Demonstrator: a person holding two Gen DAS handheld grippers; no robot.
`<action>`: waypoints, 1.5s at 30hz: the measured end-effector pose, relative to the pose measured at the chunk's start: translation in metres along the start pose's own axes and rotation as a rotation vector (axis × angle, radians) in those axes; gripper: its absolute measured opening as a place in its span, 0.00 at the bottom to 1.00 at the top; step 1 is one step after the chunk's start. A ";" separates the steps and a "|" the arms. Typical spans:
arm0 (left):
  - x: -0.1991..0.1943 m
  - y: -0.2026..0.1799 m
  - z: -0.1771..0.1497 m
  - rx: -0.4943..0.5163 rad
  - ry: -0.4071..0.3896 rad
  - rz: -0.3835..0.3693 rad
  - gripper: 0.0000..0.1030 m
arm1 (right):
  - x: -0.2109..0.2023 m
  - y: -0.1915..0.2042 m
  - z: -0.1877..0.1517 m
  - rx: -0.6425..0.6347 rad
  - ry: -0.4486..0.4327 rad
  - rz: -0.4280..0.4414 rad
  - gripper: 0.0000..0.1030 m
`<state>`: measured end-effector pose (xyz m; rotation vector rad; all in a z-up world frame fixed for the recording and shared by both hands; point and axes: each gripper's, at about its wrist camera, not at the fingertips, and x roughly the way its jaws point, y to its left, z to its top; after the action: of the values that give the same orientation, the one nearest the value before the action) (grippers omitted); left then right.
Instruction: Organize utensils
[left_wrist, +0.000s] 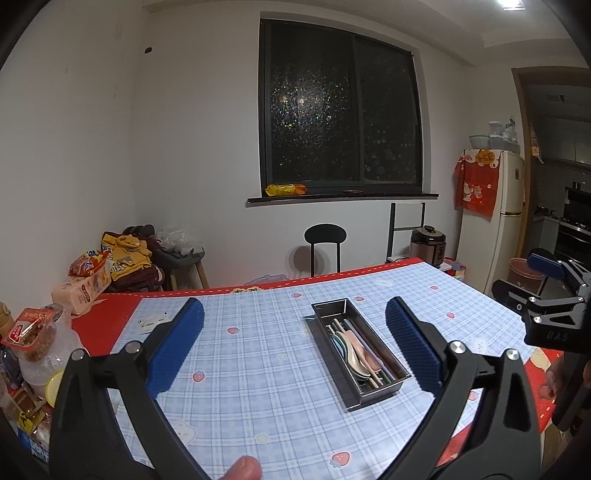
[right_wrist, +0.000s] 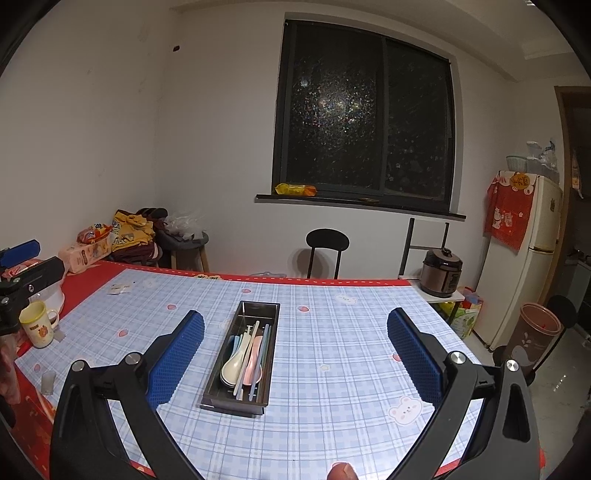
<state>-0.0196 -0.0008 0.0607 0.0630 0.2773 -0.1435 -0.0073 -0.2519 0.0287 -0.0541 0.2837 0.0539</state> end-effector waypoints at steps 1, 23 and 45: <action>0.000 -0.001 0.000 -0.002 0.001 -0.003 0.94 | 0.000 0.000 0.000 0.000 0.000 -0.001 0.94; 0.014 -0.011 -0.001 0.013 0.028 0.001 0.94 | 0.009 -0.012 -0.001 0.019 0.016 -0.028 0.94; 0.028 -0.035 -0.001 0.091 0.039 0.031 0.94 | 0.021 -0.022 -0.006 -0.023 0.046 -0.115 0.94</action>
<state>0.0017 -0.0386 0.0508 0.1602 0.3082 -0.1246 0.0122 -0.2729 0.0182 -0.0946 0.3256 -0.0582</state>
